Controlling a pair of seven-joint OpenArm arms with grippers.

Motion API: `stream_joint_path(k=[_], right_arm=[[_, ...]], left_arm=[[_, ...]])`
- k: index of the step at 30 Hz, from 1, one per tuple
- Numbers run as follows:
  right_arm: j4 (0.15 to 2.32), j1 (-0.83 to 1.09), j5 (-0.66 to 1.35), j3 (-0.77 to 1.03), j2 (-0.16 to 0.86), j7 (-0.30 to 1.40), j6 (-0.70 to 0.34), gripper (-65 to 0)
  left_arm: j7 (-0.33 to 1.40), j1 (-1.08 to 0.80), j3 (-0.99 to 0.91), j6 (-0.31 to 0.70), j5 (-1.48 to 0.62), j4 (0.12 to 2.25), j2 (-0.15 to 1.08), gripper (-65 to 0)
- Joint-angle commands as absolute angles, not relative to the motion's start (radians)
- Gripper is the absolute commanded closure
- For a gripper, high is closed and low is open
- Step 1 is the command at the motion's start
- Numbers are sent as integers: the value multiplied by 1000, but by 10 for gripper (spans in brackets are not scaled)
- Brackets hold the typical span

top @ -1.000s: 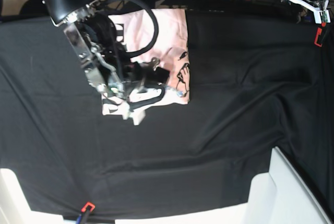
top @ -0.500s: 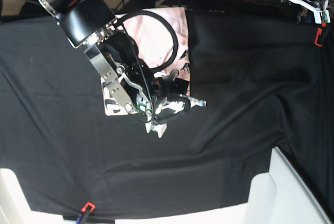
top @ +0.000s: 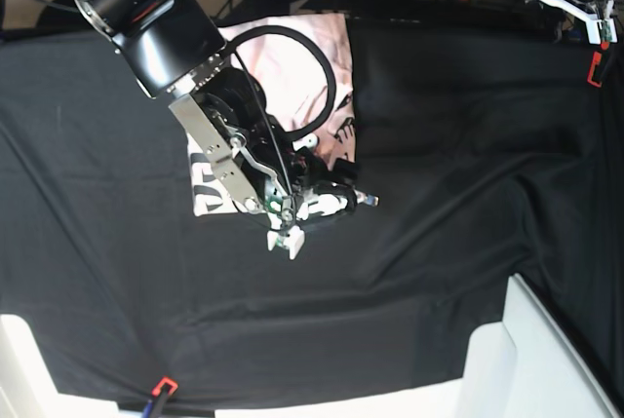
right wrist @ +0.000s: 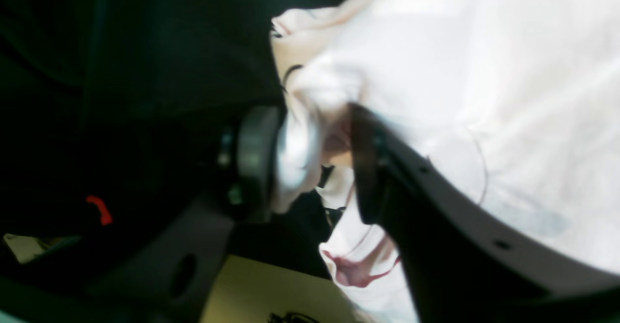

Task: Fold the T-shirt properly
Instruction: 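Press the folded shirt flat with the right gripper, then release, then lower the left gripper and grasp the folded shirt's corner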

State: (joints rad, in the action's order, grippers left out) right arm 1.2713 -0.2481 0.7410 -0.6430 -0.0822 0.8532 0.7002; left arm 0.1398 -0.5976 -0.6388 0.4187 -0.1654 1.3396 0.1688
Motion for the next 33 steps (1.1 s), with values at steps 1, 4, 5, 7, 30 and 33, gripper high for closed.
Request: stream_joint_path(k=[1, 4, 5, 7, 30, 33], right_arm=[[1296, -275, 748, -644, -101, 846, 644, -280], [1356, -285, 748, -647, -93, 860, 469, -267], [1389, -282, 745, -647, -84, 878, 418, -257], [1443, -282, 745, -647, -58, 929, 369, -236], [1894, 137, 743, -634, 303, 774, 698, -212], [1911, 150, 743, -613, 337, 765, 698, -212]], left_arm=[[120, -595, -645, 410, -174, 1340, 186, -370], [120, -584, -645, 410, -174, 1311, 186, -370], [120, -584, -645, 410, -174, 1308, 186, -370], [120, -582, -644, 410, -174, 1313, 186, -370], [128, -581, -329, 415, -183, 1532, 150, -87], [130, -581, -263, 415, -200, 1532, 148, -89]])
